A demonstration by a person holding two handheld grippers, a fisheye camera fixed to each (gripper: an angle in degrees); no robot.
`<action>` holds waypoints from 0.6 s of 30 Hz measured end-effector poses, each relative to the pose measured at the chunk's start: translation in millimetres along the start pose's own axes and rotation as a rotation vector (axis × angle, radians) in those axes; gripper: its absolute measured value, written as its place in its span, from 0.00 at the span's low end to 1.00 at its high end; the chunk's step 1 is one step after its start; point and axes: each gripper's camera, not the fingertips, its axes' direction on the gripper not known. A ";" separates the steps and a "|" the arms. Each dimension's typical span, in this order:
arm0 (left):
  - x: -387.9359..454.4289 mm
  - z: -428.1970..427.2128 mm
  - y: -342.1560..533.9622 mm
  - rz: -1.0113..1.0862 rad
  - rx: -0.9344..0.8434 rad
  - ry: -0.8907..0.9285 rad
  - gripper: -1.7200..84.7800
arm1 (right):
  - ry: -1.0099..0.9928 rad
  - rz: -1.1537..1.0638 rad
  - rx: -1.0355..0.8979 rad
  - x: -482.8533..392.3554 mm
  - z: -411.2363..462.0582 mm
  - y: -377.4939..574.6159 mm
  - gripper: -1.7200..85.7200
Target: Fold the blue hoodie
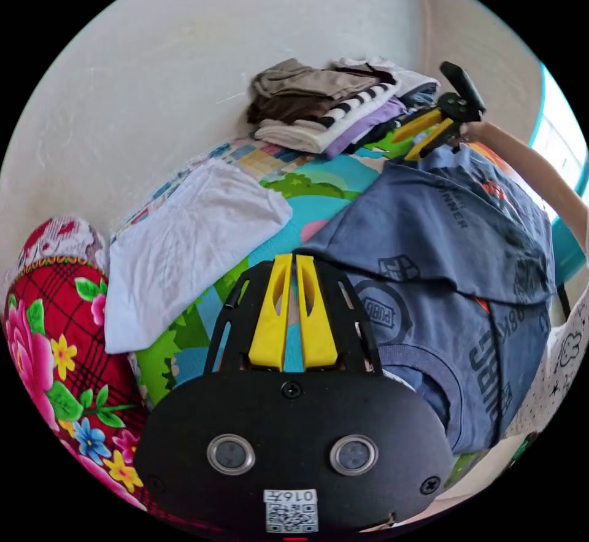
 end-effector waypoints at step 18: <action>87.7 -24.0 -26.0 0.276 -0.058 -0.120 0.10 | 0.187 -0.202 -0.099 -74.5 31.6 -0.7 0.12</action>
